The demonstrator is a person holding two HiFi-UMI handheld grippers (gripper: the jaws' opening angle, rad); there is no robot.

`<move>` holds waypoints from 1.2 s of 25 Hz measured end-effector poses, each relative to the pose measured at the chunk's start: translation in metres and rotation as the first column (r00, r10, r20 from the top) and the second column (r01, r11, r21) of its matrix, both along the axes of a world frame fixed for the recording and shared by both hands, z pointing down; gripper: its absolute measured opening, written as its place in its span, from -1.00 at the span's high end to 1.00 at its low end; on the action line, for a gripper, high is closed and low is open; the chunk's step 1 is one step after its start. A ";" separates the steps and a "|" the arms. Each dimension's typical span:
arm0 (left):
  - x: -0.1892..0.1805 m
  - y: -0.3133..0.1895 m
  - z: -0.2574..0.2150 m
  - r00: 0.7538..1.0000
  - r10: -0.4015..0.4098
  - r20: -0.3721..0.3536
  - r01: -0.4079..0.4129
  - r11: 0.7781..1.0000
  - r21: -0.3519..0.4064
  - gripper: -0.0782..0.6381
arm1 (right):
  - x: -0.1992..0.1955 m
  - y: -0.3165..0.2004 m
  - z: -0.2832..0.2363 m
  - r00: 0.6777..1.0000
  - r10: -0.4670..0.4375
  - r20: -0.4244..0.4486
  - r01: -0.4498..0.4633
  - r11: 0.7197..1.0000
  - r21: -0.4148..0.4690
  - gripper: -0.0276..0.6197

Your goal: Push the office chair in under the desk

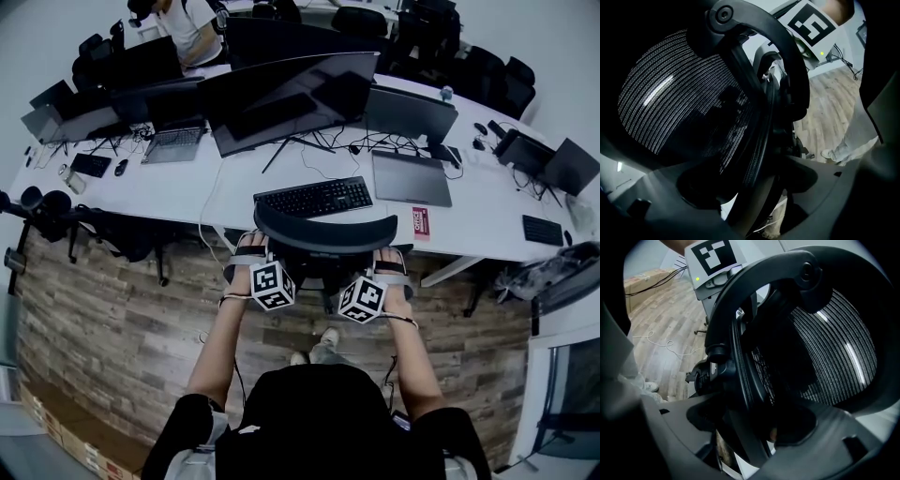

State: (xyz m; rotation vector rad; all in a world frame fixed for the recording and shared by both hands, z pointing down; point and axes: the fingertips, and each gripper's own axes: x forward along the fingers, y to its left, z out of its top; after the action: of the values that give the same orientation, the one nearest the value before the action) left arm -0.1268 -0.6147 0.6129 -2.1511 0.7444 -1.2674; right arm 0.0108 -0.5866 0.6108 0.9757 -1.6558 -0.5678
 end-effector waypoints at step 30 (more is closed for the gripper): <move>-0.022 -0.050 0.004 0.999 -0.037 0.020 0.037 0.999 0.025 -0.33 | -0.027 -0.036 -0.002 0.994 -0.094 0.052 0.093 0.995 0.019 -0.04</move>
State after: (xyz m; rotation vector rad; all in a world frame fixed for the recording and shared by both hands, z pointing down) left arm -0.1483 -0.6648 0.6168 -2.1101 0.7905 -1.2907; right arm -0.0163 -0.6225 0.6088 0.9362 -1.7538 -0.6237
